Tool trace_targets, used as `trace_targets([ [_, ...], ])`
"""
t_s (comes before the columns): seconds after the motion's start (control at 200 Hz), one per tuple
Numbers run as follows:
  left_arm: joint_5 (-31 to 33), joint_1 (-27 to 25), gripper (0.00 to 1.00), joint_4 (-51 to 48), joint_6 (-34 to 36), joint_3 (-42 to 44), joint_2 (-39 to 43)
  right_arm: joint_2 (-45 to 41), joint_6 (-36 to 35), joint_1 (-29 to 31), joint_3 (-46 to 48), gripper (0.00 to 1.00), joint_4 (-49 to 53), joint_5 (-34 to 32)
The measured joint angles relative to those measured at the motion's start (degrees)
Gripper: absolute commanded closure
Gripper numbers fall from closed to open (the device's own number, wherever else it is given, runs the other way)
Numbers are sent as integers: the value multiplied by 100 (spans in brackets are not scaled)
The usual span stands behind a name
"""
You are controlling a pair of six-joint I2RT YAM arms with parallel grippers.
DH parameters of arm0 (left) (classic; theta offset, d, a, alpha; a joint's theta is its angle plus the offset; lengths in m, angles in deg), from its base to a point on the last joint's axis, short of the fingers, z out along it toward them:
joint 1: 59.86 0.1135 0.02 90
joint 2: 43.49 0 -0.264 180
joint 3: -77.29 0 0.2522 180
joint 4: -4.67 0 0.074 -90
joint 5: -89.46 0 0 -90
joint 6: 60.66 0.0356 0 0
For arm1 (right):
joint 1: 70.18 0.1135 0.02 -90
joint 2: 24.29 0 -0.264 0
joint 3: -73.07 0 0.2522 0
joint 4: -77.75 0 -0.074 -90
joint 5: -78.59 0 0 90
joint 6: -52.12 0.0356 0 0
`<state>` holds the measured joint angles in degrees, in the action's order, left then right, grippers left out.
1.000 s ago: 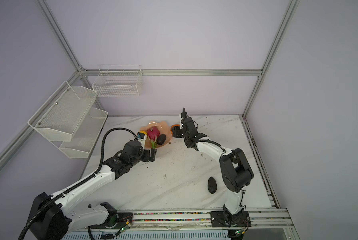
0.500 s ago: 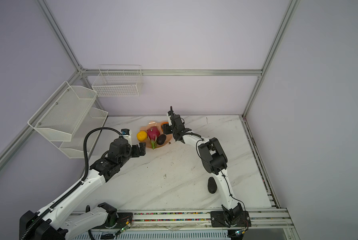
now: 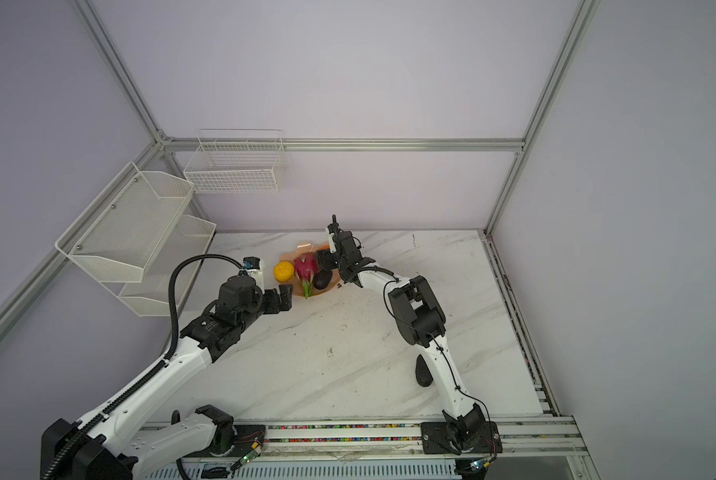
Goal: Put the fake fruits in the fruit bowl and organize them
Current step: 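Carry the orange with the right gripper and release it into the bowl, then move the right gripper back down to the second dark avocado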
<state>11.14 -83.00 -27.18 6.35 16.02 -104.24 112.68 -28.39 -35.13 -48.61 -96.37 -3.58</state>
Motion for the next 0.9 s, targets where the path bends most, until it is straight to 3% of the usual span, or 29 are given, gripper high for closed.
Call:
trace_targets([
  [0.295,-225,20,0,-2,4,0,13,-35,-28,2,-24,8,2,-70],
  [0.465,-946,22,0,109,190,7,168,-540,-59,2,260,7,55,-181],
  [0.655,-1919,-232,0,396,326,20,199,-2730,295,2,2116,7,389,-977],
  [0.895,-1998,-1875,0,986,476,378,61,-6389,1563,15,5449,8,1818,-2260],
])
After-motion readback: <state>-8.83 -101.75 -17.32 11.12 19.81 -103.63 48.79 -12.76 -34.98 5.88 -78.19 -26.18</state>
